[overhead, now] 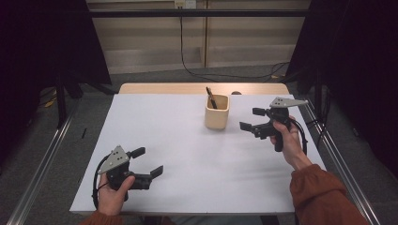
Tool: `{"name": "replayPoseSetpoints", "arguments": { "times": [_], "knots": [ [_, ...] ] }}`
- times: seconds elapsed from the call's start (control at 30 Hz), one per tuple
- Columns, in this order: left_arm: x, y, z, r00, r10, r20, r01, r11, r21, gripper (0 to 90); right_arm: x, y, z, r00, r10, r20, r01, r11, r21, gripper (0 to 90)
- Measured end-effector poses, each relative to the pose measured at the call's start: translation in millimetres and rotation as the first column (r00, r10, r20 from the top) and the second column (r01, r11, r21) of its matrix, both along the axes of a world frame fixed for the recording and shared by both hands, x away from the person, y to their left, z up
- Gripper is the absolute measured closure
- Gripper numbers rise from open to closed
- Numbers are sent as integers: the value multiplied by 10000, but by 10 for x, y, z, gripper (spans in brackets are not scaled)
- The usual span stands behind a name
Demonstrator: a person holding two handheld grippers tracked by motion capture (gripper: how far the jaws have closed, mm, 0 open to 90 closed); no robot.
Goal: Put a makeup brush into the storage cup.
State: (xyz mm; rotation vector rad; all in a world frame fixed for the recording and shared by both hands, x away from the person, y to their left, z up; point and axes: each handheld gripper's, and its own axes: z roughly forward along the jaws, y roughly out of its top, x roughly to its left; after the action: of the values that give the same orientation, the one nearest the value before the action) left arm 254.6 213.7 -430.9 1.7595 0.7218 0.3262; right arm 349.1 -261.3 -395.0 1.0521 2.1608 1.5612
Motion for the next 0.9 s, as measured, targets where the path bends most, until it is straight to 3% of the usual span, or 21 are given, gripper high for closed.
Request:
{"name": "replayPoseSetpoints", "arguments": {
  "times": [0.43,0.9],
  "knots": [
    [-8,-8,2,10000,12,-28,-12,10000,-35,40,-345,-134,-111,9999,-142,46,141,9996,225,59],
    [-7,-9,12,10000,8,-41,-8,9999,100,36,-708,-324,-217,9990,-442,-66,443,9989,121,63]
  ]
}}
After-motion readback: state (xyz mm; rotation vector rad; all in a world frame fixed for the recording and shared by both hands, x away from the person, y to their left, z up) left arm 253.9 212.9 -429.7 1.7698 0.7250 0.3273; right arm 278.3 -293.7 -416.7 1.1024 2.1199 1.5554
